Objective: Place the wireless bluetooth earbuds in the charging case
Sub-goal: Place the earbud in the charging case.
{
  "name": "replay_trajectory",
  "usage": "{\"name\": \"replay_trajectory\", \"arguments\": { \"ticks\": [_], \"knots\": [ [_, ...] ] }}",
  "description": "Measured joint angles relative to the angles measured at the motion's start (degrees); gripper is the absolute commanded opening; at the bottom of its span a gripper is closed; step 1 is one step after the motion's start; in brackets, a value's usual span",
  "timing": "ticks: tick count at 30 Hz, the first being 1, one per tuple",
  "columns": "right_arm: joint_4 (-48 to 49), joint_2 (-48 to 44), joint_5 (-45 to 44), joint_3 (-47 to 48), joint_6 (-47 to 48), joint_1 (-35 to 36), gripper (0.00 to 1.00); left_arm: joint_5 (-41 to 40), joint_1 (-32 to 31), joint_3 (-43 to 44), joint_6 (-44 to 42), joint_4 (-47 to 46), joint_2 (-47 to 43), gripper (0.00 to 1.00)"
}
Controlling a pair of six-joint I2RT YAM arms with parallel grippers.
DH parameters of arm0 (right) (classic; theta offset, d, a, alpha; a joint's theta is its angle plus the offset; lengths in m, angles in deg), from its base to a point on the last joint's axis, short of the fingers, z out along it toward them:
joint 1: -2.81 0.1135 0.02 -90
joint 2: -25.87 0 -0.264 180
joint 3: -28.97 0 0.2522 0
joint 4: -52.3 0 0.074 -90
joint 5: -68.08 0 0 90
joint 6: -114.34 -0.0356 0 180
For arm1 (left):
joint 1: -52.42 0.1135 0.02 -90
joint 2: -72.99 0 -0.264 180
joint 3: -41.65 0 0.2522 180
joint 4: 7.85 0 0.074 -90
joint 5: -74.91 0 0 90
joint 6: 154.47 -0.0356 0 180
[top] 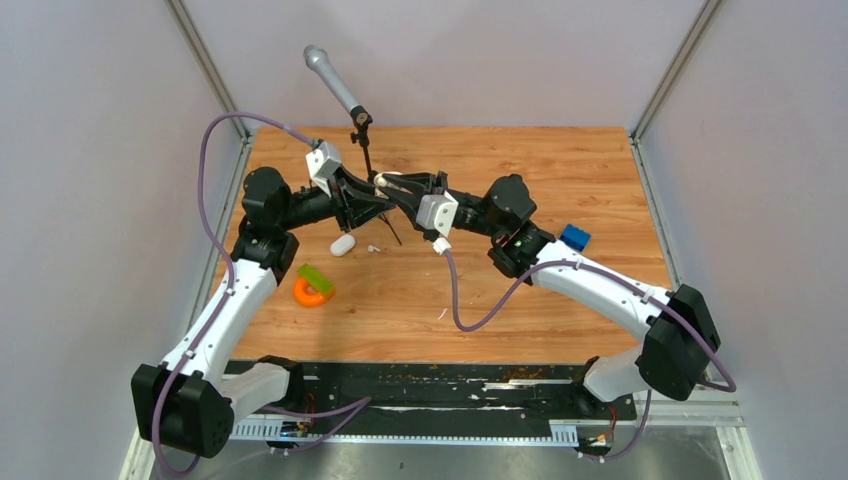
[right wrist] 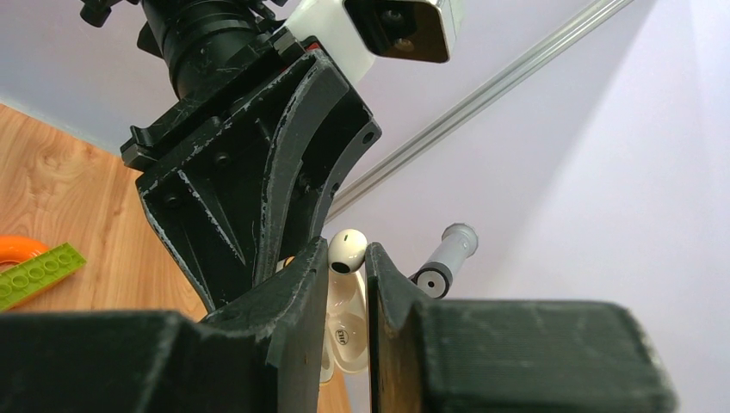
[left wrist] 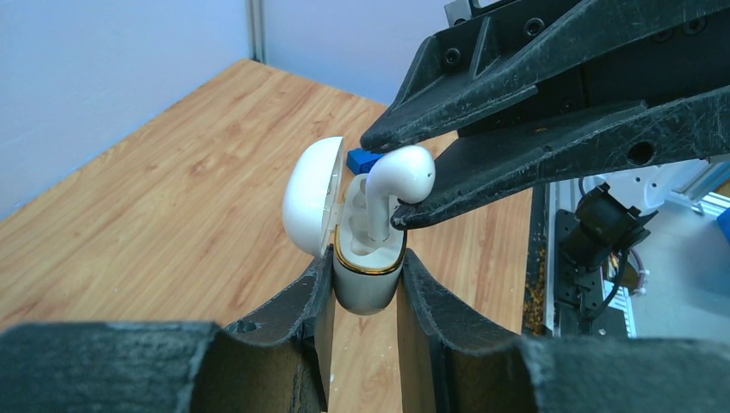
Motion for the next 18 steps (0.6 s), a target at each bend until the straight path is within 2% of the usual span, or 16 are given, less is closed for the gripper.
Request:
{"name": "replay_trajectory", "arguments": {
  "ticks": [18],
  "knots": [
    [-0.9,1.5,0.1,0.9,1.7,0.0,0.02,0.0,0.0,0.0,-0.2,0.0,-0.5,0.07]
  ]
}}
